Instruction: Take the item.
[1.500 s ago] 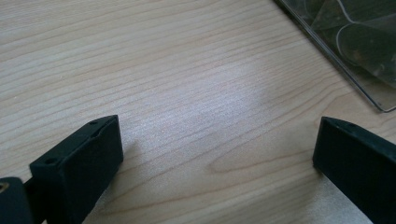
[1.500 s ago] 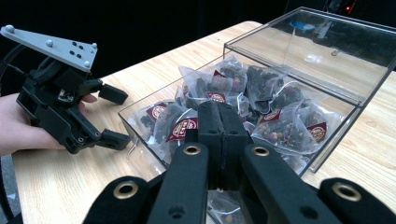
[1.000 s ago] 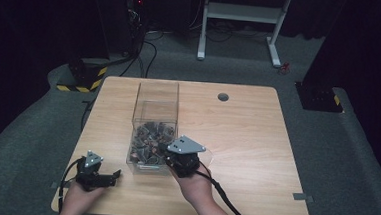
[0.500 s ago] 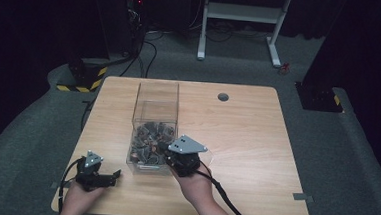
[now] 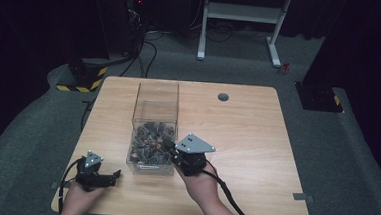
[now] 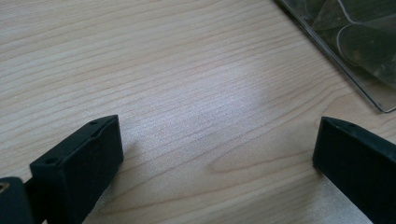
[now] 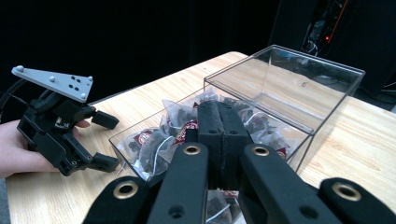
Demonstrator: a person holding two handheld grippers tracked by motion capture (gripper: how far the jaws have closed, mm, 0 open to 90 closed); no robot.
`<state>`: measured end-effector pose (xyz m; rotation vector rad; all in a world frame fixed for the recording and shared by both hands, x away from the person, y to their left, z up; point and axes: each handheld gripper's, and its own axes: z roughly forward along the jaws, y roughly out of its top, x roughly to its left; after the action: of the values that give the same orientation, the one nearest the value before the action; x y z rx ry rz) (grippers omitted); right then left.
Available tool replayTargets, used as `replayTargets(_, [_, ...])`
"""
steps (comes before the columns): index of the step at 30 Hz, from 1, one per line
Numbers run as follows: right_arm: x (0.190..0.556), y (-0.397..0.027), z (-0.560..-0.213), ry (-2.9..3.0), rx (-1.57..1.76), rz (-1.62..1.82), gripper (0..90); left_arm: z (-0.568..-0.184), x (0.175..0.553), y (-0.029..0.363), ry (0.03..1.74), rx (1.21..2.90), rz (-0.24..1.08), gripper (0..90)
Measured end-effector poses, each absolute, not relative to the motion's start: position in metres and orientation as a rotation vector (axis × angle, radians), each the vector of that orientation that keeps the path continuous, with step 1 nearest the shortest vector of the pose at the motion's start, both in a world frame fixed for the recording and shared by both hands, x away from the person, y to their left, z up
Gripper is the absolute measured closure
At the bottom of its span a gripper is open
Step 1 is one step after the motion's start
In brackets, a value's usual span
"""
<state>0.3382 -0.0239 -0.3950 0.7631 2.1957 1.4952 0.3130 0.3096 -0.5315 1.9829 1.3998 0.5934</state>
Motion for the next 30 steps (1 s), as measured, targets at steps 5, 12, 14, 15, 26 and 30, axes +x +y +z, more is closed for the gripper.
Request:
replayTargets(5, [0.337,-0.029,-0.392,2.182,0.769,1.495,90.0,-0.532,0.313,0.31,1.401,1.982,0.594,2.0])
replayTargets(12, [0.338,-0.036,-0.39,2.168,0.776,1.486,90.0,-0.532,0.313,0.31,1.401,1.982,0.593,2.0])
replayTargets(14, [0.338,-0.038,-0.389,2.162,0.781,1.486,90.0,-0.531,0.313,0.31,1.4,1.982,0.594,2.0])
replayTargets(15, [0.338,-0.038,-0.389,2.162,0.781,1.486,90.0,-0.531,0.313,0.31,1.4,1.982,0.594,2.0])
replayTargets(26, [0.336,-0.057,-0.384,2.124,0.808,1.48,90.0,-0.531,0.313,0.31,1.4,1.983,0.594,2.0])
replayTargets(30, [0.335,-0.063,-0.382,2.11,0.814,1.476,90.0,-0.531,0.313,0.31,1.4,1.983,0.593,2.0])
